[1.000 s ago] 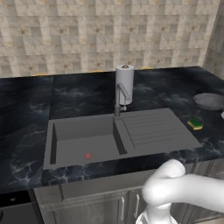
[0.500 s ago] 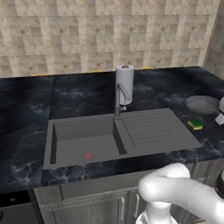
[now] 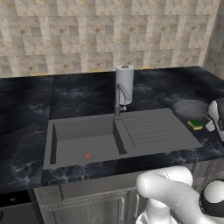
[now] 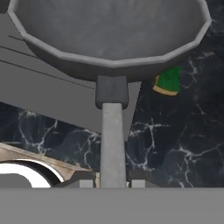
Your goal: Pick the pan and sponge and place them into the sink. Then turn on the water.
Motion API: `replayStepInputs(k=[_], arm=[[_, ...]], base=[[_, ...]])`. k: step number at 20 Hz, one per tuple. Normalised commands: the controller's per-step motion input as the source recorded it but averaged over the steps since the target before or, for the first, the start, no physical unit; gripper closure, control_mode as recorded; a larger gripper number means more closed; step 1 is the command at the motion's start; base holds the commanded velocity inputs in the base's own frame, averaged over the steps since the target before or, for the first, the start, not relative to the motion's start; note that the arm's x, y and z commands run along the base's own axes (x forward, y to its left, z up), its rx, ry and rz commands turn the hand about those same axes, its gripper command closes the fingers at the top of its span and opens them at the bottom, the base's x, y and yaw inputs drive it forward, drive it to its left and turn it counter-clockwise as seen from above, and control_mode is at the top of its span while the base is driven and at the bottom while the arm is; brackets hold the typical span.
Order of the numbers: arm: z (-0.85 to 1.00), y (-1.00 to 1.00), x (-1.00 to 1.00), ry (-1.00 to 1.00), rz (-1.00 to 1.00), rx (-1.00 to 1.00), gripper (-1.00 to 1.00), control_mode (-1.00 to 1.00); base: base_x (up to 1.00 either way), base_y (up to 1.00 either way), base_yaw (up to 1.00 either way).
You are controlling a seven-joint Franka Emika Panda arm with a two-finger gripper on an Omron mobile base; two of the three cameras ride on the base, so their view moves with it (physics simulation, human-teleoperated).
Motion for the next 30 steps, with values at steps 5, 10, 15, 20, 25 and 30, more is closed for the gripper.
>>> replayStepInputs(k=[5, 10, 15, 20, 25, 30], arm=[[0.01, 0.63, -0.13, 0.0, 0.06, 0.0, 1.0, -1.0], [0.0, 0.66, -0.11, 0.0, 0.07, 0.0, 1.0, -1.0], [0.0, 0.66, -0.07, 0.0, 0.07, 0.0, 1.0, -1.0], [0.0, 0.65, -0.01, 0.0, 0.07, 0.0, 1.0, -1.0], [0.0, 0.69, 0.0, 0.0, 0.08, 0.0, 1.0, -1.0], [0.0, 0.76, 0.0, 0.0, 0.07, 0.0, 1.0, -1.0]], base=[[0.0, 0.0, 0.0], [0.0, 0.0, 0.0], [0.0, 0.0, 0.0], [0.0, 0.0, 0.0], [0.0, 0.0, 0.0], [0.0, 0.0, 0.0]])
